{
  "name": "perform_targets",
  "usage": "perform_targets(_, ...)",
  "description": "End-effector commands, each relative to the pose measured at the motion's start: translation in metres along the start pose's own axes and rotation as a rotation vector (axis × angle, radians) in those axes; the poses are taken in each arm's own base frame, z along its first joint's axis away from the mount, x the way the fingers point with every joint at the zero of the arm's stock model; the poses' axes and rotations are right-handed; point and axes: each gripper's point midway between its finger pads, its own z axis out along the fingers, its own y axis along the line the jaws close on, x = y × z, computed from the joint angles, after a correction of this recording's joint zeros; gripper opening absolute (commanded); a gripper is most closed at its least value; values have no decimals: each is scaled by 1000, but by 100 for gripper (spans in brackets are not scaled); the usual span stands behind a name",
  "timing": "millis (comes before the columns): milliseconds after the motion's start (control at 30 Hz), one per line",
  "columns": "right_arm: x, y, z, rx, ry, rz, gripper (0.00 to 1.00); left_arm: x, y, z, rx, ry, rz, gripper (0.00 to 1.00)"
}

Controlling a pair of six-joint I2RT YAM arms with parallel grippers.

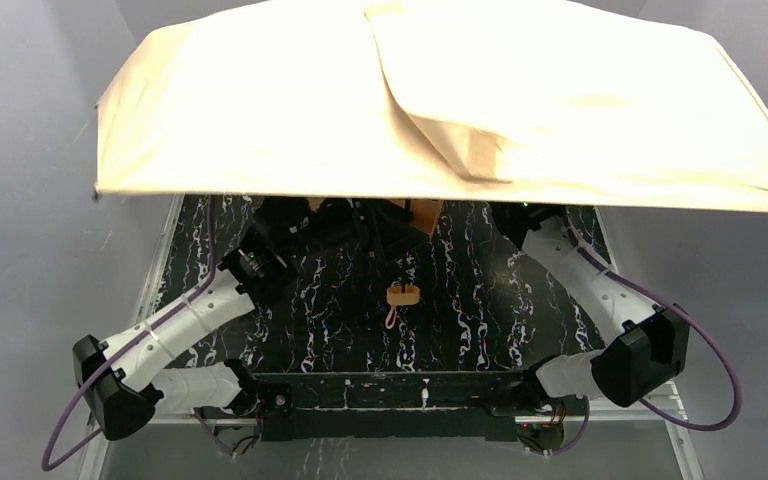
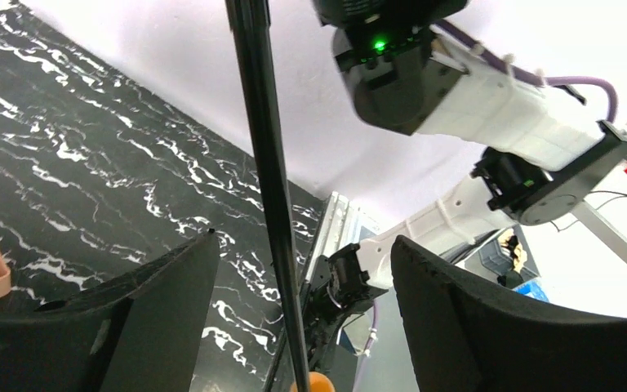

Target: Put away the umbrella

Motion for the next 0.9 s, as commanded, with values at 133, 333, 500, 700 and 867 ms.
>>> perform_targets(133, -19, 92, -5, -377, -14, -70, 0, -27, -38, -1, 160, -70, 39, 70)
perform_targets(333, -21, 94, -6, -388, -22, -40, 0, -25, -35, 6, 164, -62, 39, 49)
perform_targets(500, -19, 89, -8, -375, -32, -18, 0, -28, -35, 9, 169, -67, 47, 27)
perform_targets(700, -12, 68, -8, -263, -14, -66, 26, -35, -25, 6, 90, -89, 74, 0)
perform_targets(867, -12, 36, -16, -70, -36, -160, 54, -47, -12, -1, -33, -102, 92, 0)
